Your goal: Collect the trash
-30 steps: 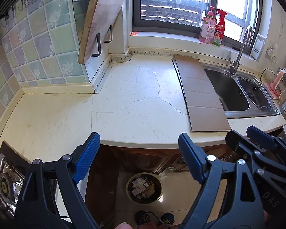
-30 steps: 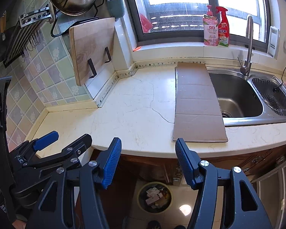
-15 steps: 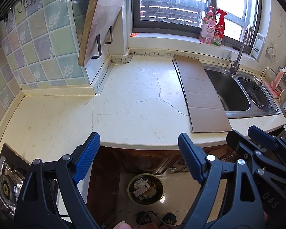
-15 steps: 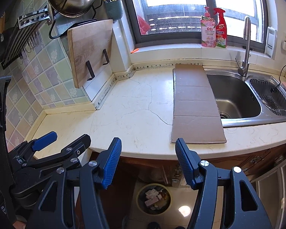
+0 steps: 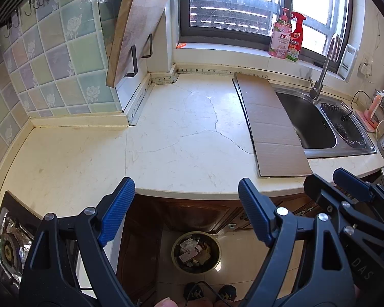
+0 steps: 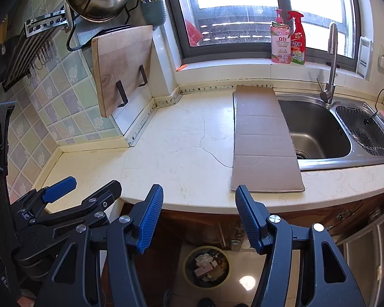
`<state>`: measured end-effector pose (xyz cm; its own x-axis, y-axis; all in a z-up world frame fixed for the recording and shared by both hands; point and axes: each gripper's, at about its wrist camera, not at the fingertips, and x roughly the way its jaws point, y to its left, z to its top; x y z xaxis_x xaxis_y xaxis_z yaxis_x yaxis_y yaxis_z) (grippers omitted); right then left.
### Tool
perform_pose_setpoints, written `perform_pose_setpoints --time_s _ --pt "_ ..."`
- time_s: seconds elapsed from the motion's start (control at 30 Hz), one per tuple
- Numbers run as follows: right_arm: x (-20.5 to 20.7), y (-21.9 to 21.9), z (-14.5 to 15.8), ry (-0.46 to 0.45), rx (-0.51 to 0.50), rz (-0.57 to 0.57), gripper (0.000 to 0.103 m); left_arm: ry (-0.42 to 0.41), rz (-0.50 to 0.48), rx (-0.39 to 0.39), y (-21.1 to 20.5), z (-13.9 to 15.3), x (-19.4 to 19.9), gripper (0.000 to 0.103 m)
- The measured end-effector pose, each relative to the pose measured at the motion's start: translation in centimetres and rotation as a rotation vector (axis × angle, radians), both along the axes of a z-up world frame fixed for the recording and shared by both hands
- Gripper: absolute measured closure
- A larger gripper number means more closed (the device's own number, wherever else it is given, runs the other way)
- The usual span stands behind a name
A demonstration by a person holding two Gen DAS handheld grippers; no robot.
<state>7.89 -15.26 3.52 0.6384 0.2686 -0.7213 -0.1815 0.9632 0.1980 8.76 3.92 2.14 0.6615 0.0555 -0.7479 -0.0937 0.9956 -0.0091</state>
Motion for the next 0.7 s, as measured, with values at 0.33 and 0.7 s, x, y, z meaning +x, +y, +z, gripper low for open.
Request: perform_pose_setpoints --time_s 0.33,0.7 --pt "-0.01 -0.09 0.02 0.000 -0.001 0.002 0.043 0.004 -0.003 -0.002 -0.01 -0.11 -0.02 0.023" --pt "0.03 -0.11 -0.06 0.000 -0.001 0.003 0.043 0.000 -0.019 -0.001 -0.73 -0.14 -0.26 0.028"
